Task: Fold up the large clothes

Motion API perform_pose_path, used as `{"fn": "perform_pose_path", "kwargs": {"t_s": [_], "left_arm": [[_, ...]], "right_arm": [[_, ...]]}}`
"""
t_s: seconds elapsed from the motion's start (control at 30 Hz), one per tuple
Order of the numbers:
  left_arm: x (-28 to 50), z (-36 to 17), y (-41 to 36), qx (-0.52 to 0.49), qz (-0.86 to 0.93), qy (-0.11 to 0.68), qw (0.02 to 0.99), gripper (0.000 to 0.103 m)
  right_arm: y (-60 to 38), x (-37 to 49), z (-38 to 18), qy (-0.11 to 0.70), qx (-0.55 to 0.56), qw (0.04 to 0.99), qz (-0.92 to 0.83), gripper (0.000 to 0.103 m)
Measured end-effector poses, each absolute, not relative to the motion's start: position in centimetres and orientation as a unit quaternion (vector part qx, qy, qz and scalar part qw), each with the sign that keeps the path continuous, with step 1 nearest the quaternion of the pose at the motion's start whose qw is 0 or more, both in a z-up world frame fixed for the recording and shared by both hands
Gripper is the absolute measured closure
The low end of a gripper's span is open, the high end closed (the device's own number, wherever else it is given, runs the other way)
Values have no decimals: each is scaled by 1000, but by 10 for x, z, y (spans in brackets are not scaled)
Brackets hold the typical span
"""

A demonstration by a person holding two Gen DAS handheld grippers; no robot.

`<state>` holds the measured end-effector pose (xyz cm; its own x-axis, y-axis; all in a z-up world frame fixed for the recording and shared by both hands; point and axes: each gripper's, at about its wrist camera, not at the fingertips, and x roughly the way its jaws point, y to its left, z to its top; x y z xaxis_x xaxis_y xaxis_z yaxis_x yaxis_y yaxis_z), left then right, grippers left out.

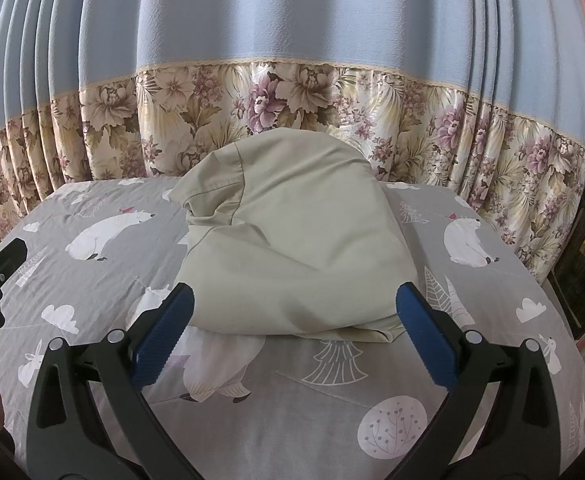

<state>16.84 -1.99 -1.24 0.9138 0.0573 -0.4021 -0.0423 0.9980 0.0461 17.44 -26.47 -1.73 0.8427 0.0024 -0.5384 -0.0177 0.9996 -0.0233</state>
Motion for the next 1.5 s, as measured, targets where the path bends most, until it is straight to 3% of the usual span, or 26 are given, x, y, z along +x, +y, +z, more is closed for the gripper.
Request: {"fn": "perform_pose_path", "kwargs": {"t_s": [1.5], "left_arm": [[169, -8, -17, 22, 25, 206, 978, 2]], "right_arm": [[-264, 175, -18, 283, -21, 959, 9, 3]]}}
